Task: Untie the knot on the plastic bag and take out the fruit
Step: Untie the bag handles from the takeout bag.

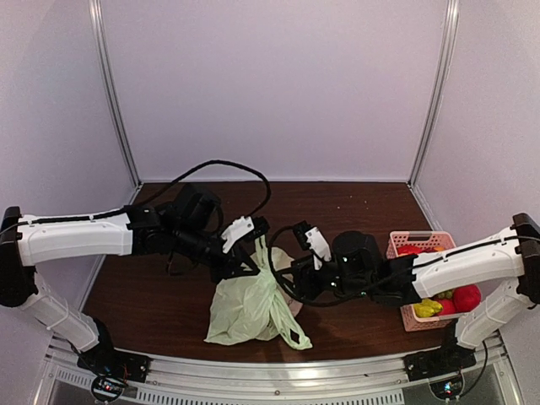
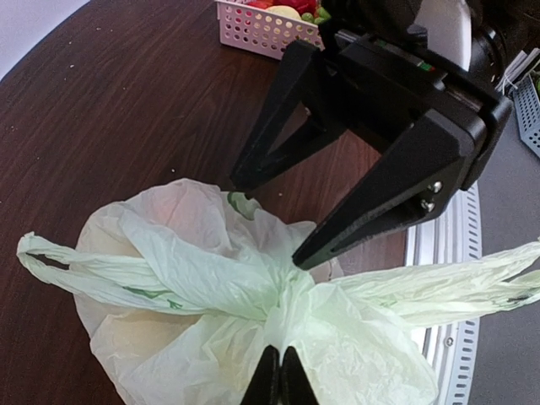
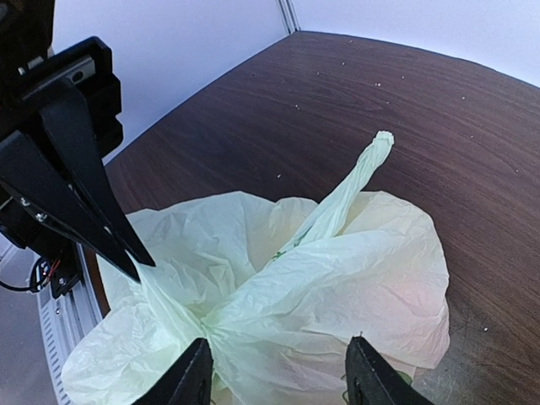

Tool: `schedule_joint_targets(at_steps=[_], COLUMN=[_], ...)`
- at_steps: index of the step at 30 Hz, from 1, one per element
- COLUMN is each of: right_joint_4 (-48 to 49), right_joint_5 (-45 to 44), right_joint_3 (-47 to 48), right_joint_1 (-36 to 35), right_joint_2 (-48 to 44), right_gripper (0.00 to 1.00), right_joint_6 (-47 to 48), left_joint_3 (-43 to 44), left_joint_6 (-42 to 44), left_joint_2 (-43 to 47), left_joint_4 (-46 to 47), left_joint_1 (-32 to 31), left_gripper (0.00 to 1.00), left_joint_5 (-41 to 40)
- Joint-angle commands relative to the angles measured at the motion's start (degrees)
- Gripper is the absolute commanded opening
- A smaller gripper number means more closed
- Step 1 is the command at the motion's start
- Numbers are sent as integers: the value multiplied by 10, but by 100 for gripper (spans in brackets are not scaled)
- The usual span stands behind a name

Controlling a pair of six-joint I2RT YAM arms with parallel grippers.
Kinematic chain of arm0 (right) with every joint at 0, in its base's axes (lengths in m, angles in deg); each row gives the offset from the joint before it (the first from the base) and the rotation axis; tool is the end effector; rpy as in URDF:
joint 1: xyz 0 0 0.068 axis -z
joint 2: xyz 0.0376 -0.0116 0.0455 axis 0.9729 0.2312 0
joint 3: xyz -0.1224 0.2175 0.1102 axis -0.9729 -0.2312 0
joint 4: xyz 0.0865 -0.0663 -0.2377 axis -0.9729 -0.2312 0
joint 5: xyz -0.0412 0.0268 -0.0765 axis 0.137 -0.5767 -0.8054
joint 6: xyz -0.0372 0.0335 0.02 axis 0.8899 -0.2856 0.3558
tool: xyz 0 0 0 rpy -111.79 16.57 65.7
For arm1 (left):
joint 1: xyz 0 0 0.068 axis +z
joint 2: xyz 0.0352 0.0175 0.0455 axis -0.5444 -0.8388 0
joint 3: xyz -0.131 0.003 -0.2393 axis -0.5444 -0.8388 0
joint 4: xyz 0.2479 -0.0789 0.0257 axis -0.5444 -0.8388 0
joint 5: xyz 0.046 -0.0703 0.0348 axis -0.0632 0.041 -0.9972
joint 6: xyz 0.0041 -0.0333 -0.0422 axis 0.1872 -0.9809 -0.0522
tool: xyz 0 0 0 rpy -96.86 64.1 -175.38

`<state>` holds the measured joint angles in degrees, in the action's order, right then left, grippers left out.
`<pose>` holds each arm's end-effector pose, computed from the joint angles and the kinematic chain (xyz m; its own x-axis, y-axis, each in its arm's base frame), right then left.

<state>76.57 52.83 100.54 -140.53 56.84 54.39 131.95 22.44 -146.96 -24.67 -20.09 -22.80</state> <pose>0.1352 0.2755 0.2177 -0.5096 -0.1556 -0.8463 -0.7575 0.5476 0.3554 0.1741 -0.2554 0.2606 -0.4202 0.5543 -0.7184 0.9039 0.3256 -0.2775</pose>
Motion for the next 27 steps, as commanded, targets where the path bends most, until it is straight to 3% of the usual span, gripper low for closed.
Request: schedule_joint_targets(at_steps=[1,10,17,22,25,27], right_joint_4=[-1,-13,65,66,60,61], right_joint_5=[27,52,48,30,19,17], right_joint_3=[-5,-34,-54,-36,-30,-30], right_joint_1=[-3,-3,-3,-3,-3,-4], right_joint_2=[7,-47,-14,12,14,15], right_gripper=[54,54,53,52,46,37], right_joint_6=[22,39,13,18,20,22], left_joint_3=[4,-20,-18,-18,-18,-18], left_joint_6=[27,49,41,39,40,42], left_joint_2=[15,39,38,41,39,37], left_joint_4=[27,53,56,54,54,53], left_joint_1=[-1,-1,0,-1,-1,-1], left_gripper=[0,0,0,0,0,0], left_joint_5=[4,-13,11,11,8,10])
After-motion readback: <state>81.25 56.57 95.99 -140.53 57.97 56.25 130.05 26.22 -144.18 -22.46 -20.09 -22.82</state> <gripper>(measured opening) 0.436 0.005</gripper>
